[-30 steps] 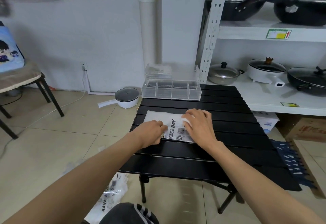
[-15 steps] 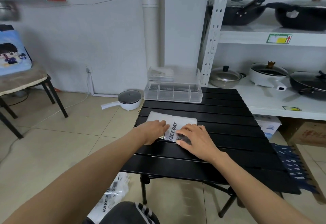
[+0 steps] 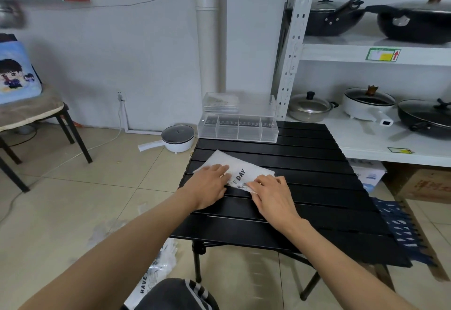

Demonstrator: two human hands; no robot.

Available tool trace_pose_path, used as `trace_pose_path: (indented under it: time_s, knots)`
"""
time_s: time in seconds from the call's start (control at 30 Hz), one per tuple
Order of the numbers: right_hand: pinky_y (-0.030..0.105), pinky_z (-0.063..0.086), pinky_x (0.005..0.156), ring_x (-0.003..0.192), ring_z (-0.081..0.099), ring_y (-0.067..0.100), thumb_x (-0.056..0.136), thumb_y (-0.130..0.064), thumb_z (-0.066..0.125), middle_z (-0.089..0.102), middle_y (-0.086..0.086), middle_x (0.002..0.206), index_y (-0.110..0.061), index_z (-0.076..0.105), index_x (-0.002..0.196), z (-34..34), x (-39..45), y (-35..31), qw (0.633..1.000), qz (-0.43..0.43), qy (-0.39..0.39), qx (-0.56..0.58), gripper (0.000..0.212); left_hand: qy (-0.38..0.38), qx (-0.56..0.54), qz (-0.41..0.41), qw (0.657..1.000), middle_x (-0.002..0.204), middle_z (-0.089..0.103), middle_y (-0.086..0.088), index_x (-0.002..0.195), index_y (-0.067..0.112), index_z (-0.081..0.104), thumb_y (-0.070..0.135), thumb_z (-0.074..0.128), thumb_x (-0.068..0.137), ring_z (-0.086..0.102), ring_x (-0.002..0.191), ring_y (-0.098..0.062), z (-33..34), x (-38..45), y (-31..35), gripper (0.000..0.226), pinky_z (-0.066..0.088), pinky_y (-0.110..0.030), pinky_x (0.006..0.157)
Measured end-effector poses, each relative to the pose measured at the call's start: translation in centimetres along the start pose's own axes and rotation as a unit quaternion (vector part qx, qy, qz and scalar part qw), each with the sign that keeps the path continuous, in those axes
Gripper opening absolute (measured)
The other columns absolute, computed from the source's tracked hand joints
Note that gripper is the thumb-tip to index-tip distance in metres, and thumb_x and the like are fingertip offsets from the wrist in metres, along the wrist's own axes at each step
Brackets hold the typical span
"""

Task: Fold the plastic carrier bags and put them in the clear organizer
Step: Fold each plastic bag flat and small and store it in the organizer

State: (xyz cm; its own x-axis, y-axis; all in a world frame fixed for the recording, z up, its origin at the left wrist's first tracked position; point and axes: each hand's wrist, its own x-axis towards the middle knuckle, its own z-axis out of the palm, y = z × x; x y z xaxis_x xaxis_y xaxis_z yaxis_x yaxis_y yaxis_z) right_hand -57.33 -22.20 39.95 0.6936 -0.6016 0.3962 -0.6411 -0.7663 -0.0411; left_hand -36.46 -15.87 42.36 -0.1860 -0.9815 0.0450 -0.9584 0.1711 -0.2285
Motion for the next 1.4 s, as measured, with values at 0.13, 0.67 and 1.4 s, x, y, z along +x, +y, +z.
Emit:
trace_pose_path:
  time_s: [0.13,0.67,1.4]
  knots:
    - [0.035,0.041,0.078,0.087,0.061,0.016,0.090,-0.029,0.062,0.066,-0.008,0.093,-0.030,0.069,0.106,0.1,-0.1,-1.6,0.999,-0.033,0.017,0.030,0.018,0.098,0.048,0.009,0.994,0.097,0.057,-0.006,0.101,0.012,0.062,0.024,0.057,0.087,0.056,0.083,-0.024,0.8,-0.4,2.4,0.020,0.047,-0.035,0.064]
    - [0.031,0.046,0.093,0.106,0.052,0.012,0.086,-0.019,0.070,0.056,-0.008,0.116,-0.023,0.061,0.127,0.2,-1.5,0.2,0.978,0.020,-0.038,0.203,0.042,0.147,-0.127,-0.015,0.981,0.125,0.057,-0.002,0.129,0.016,0.055,0.023,0.054,0.091,0.055,0.108,-0.022,2.1,-5.7,0.9,0.039,0.051,-0.033,0.087]
    - [0.040,0.030,0.097,0.084,0.054,0.011,0.095,-0.047,0.051,0.056,-0.008,0.092,-0.024,0.064,0.083,0.6,1.9,-1.3,0.940,0.256,-0.042,0.223,0.029,0.097,-0.498,-0.281,0.815,0.085,0.070,0.000,0.090,0.012,0.073,0.022,0.060,0.093,0.059,0.076,-0.012,0.7,-2.5,-0.7,0.017,0.044,-0.025,0.072]
